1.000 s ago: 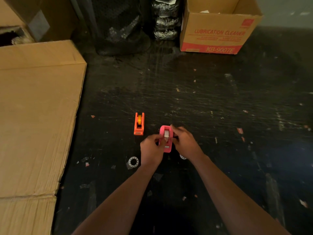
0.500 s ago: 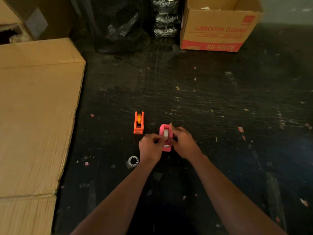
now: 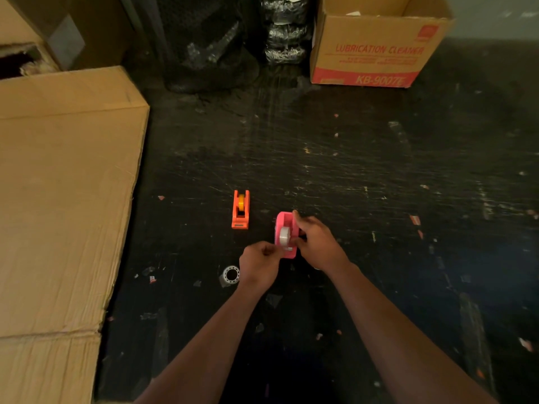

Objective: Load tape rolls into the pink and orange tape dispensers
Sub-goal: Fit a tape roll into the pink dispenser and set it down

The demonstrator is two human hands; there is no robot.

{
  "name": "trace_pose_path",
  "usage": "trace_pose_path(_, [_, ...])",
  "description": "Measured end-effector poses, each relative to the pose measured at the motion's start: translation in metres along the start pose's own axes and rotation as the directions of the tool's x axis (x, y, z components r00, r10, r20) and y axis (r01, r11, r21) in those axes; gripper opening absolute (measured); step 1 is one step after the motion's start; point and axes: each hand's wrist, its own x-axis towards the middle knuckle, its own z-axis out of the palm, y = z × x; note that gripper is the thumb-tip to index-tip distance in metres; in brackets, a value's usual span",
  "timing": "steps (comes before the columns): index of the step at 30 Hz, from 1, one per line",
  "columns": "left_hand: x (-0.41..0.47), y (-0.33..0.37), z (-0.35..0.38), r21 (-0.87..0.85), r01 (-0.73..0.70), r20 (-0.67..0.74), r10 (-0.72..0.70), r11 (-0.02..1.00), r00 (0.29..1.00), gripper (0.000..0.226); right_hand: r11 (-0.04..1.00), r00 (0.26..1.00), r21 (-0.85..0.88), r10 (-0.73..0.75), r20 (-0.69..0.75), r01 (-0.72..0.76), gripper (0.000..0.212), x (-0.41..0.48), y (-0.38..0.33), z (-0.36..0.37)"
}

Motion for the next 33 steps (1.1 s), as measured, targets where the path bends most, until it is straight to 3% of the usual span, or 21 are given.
trace_pose_path(4, [0.003, 0.004, 0.0, -0.005, -0.016, 0.007, 0.016, 1.0, 1.0, 0.013, 0.997, 0.999, 0.065, -0.038, 0.011, 0.037, 0.078, -0.005, 0.004, -0.002])
trace_pose_path(8, [0.011, 0.008, 0.0, -0.028, -0.02, 0.005, 0.02, 0.999, 1.0, 0.02, 0.991, 0.993, 0.065, -0.115, -0.015, 0.115, 0.069, -0.006, 0.009, -0.004])
trace_pose_path(17, [0.016, 0.018, -0.003, -0.188, -0.026, 0.069, 0.039, 0.982, 0.997, 0.009, 0.991, 0.992, 0.043, -0.127, -0.003, 0.127, 0.058, -0.006, 0.002, -0.007])
trace_pose_path(22, [0.016, 0.016, -0.004, -0.223, 0.012, 0.079, 0.006, 0.975, 0.997, 0.01, 0.988, 0.989, 0.078, -0.125, -0.075, 0.13, 0.052, -0.005, -0.002, -0.003])
trace_pose_path(33, [0.009, 0.01, -0.004, -0.076, -0.023, 0.048, 0.027, 0.997, 0.998, 0.019, 0.995, 0.99, 0.01, -0.097, -0.106, 0.098, 0.056, -0.001, -0.006, 0.006])
